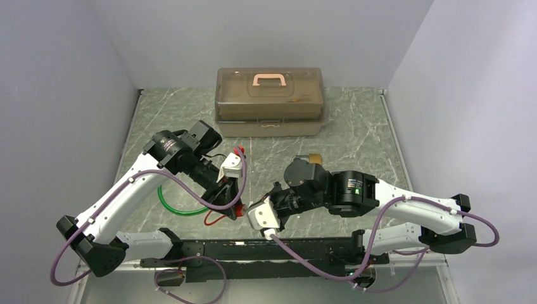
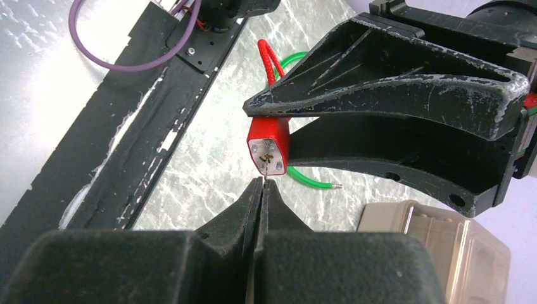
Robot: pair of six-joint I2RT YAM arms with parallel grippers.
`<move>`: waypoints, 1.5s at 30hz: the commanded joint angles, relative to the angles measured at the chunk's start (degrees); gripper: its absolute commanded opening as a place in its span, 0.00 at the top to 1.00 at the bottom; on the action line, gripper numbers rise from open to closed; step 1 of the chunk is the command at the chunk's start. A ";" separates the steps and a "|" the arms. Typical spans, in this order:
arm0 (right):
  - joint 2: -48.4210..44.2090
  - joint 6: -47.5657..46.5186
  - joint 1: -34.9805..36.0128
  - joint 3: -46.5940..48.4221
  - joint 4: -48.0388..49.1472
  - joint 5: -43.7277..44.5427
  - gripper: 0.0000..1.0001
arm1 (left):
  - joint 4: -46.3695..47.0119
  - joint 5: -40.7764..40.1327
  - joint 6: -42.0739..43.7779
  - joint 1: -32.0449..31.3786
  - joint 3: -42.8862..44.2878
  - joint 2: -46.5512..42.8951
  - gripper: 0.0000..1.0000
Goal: Unlock with the key
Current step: Unlock the lock.
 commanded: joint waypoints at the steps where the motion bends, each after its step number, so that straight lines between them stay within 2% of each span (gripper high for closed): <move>1: 0.63 -1.23 1.44 0.04 4.08 0.46 1.00 | 4.04 8.16 -0.65 0.52 3.90 -0.18 0.95; 15: -0.61 -3.89 2.67 -5.47 12.59 2.98 1.00 | 3.55 10.92 -1.03 0.56 5.87 -0.44 0.95; 25: 0.94 -3.38 3.97 -4.50 11.37 2.67 1.00 | 4.21 11.76 -1.70 0.56 7.66 -0.28 0.95; 26: 0.80 -3.48 3.96 -3.95 10.73 3.01 0.91 | 4.11 11.69 -1.60 0.51 7.47 -0.44 0.95; 29: -0.62 -4.11 3.96 -2.15 9.40 4.94 0.73 | 3.80 10.95 -1.13 0.58 6.83 -1.03 0.95; 31: -2.12 -4.52 3.96 -1.37 9.24 6.00 0.56 | 3.65 10.59 -0.85 0.64 6.53 -1.31 0.95; 34: -3.61 -4.86 3.96 -0.49 7.72 5.90 0.41 | 3.65 10.52 -0.78 0.65 6.57 -1.42 0.94; 39: -3.43 -3.95 3.91 0.99 3.69 2.14 0.32 | 3.47 9.99 -0.51 0.64 6.78 -1.24 0.94; 45: -2.14 -5.21 3.98 1.08 4.36 1.34 0.37 | 3.47 9.51 -0.67 0.53 6.98 -1.33 0.94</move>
